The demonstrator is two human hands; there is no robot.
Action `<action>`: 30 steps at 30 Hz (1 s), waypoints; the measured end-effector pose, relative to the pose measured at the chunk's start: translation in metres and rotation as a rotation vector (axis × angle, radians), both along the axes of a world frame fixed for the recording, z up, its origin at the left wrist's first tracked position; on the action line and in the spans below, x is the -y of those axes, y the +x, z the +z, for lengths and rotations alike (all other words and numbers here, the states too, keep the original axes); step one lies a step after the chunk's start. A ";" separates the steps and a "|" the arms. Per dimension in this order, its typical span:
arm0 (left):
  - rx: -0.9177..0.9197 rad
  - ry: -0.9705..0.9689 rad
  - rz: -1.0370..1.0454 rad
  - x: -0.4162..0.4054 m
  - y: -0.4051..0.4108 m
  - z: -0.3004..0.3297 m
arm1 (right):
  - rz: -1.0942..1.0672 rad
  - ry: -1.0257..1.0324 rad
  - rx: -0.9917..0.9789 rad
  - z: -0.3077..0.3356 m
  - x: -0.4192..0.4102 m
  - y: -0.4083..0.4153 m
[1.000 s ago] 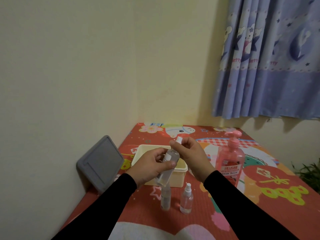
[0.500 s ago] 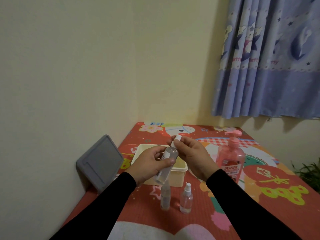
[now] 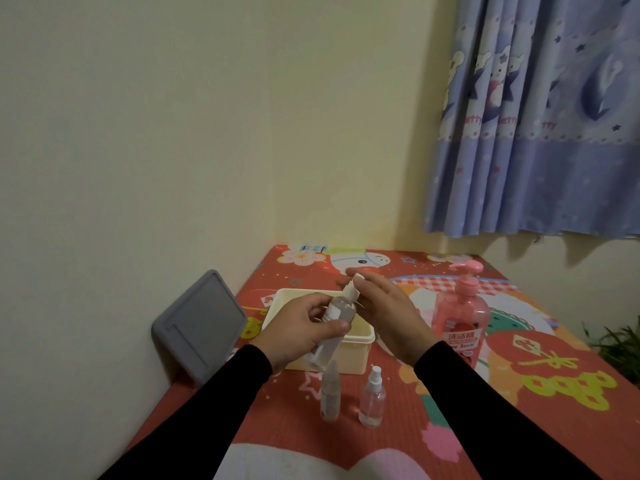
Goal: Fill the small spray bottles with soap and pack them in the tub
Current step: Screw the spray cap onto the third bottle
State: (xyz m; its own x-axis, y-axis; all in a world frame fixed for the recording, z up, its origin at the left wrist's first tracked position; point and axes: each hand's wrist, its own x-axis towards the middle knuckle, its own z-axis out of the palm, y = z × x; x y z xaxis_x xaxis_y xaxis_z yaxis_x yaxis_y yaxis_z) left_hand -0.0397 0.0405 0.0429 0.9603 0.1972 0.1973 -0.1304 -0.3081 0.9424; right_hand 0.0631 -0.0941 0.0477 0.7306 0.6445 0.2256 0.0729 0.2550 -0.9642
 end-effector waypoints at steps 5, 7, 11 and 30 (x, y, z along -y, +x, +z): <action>-0.005 -0.001 0.004 -0.002 0.000 0.000 | -0.036 -0.018 0.131 0.001 0.002 0.003; 0.000 0.027 -0.007 0.001 0.000 0.000 | -0.132 -0.048 0.163 0.001 0.001 0.001; -0.003 0.020 -0.011 0.001 0.001 -0.002 | -0.014 -0.071 0.138 -0.001 0.002 0.002; 0.005 -0.038 -0.183 -0.004 0.001 0.010 | 0.119 0.035 0.030 0.014 0.004 -0.001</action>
